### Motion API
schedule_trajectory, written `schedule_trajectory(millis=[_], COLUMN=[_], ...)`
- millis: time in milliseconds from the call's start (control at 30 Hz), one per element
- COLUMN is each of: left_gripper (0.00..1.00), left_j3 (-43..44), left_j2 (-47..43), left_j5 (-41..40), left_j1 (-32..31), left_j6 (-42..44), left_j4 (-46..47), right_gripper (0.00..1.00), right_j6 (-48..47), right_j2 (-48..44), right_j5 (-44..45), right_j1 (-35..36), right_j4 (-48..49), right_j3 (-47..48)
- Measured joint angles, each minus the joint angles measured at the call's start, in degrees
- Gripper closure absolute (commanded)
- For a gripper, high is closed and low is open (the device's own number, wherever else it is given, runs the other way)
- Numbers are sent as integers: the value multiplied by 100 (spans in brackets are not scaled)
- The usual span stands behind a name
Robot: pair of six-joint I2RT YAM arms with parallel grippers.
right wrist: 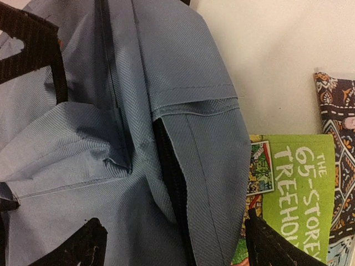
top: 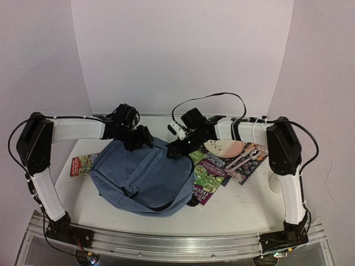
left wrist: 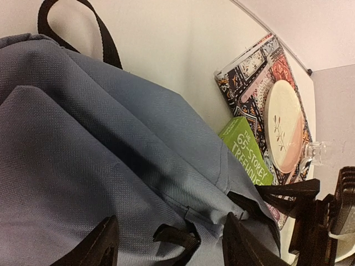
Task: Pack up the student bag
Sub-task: Grab the student bag from the lower front pocket, then hold the largest pocket of the student bag.
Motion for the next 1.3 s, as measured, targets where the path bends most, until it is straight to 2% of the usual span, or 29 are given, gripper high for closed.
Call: schedule_trajectory(millis=[133, 333, 400, 467, 833, 967, 1100, 1300], left_gripper=[47, 79, 87, 91, 83, 89, 100, 100], left_j3=[124, 172, 172, 172, 170, 170, 168, 33], left_j2=[239, 455, 460, 460, 472, 506, 521, 495], left_j5=[60, 97, 117, 132, 354, 395, 428, 427], left_j1=[0, 35, 48, 55, 74, 74, 74, 74], left_j6=[-35, -130, -120, -168, -413, -521, -617, -650], left_j4=[33, 47, 48, 57, 294, 392, 453, 670], right_gripper=[31, 49, 52, 54, 58, 61, 69, 83], right_j6=[17, 66, 93, 103, 136, 153, 160, 229], right_j2=[185, 217, 217, 217, 217, 217, 213, 211], right_j5=[-109, -206, -219, -230, -325, -349, -346, -362], right_j1=[0, -33, -37, -39, -44, -44, -44, -56], right_j4=[92, 171, 182, 207, 284, 332, 379, 498], right_j3=[70, 70, 70, 70, 62, 24, -47, -137])
